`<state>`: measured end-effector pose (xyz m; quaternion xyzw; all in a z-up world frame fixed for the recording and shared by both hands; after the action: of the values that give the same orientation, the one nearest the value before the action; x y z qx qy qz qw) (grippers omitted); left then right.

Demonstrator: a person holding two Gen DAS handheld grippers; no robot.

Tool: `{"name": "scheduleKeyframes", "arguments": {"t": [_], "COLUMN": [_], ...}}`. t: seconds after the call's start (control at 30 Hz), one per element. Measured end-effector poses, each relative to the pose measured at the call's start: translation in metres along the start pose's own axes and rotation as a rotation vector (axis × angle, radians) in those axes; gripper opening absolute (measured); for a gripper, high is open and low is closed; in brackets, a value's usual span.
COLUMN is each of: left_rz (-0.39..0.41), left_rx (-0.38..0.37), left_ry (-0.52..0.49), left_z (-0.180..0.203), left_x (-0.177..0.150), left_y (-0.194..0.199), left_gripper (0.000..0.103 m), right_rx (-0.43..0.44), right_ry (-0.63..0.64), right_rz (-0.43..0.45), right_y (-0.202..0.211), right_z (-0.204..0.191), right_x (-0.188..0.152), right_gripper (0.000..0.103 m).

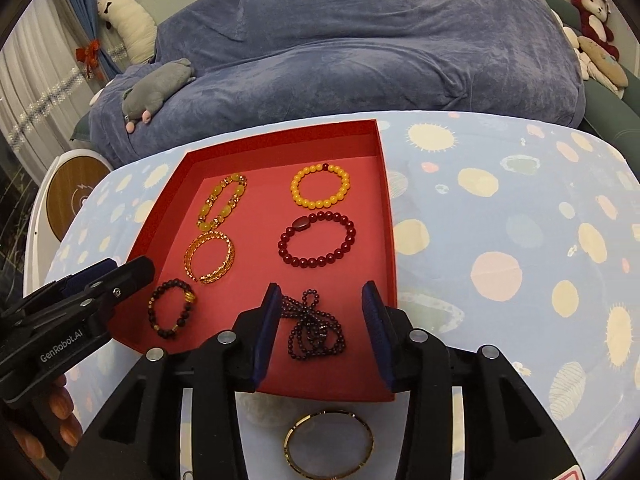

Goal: Organize jewelry
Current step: 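Open both tools to drop the bracelets into the red box, then withdraw both open tools toward the gold bangle and rings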

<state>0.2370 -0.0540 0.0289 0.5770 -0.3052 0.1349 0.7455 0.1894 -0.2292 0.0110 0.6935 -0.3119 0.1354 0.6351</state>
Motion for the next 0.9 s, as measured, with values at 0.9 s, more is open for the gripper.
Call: {"name": "scheduleKeyframes", "arguments": {"t": [0.9], "left_rz": [-0.028], "left_rx": [0.013], "left_ry": [0.026], "left_z": [0.004], "left_x": [-0.098], "left_y": [0.067], "left_gripper": [0.067], "right_rx": [0.0], "right_ry": [-0.025], "right_rz": [-0.039], "right_y": [0.071], "right_z": [0.002], "right_x": [-0.1], "right_gripper": [0.047]}}
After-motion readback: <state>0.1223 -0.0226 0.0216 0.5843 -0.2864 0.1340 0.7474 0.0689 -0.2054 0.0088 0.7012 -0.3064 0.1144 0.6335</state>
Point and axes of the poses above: each gripper's, at about its wrist camera, not at the fingertips, and y roughly against the way its jaws point, z to its right, x to its top, the point moved 3 cm from there along -y, roughly the way its jaws point, and after that the axes turned 3 degrees about -x, right-handed, at the moved point
